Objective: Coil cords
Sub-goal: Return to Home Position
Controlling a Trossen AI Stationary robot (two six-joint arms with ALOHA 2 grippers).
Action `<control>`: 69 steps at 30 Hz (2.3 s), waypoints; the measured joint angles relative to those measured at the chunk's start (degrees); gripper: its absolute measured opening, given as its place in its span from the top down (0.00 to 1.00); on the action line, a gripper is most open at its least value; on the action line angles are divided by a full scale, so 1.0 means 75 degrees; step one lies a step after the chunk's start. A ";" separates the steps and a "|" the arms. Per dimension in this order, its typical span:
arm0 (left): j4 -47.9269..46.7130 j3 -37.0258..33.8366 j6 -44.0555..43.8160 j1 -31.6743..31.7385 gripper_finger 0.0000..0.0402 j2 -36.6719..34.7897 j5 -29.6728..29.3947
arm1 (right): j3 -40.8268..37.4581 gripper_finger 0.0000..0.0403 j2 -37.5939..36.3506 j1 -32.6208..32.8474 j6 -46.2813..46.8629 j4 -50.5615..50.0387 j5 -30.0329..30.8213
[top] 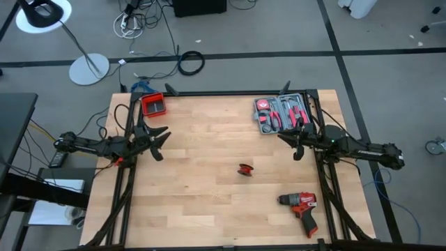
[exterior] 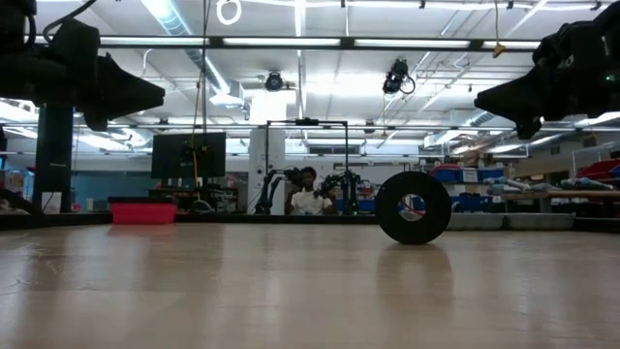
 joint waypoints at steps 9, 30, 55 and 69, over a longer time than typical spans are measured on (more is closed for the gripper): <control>0.0000 0.0000 -0.0003 -0.0003 0.66 0.0000 0.0000 | 0.0000 0.81 0.0000 0.0157 0.0001 0.0000 -0.0006; 0.0082 0.0000 -0.0003 -0.0014 0.66 0.0000 0.0009 | -0.0003 0.81 0.0000 0.0154 0.0003 0.0283 -0.0006; 0.0128 0.0000 -0.0003 -0.0014 0.66 0.0000 0.0007 | -0.0003 0.81 0.0000 0.0156 0.0000 0.0309 -0.0006; 0.0128 0.0000 -0.0003 -0.0014 0.66 0.0000 0.0006 | -0.0003 0.81 0.0000 0.0154 0.0002 0.0309 -0.0007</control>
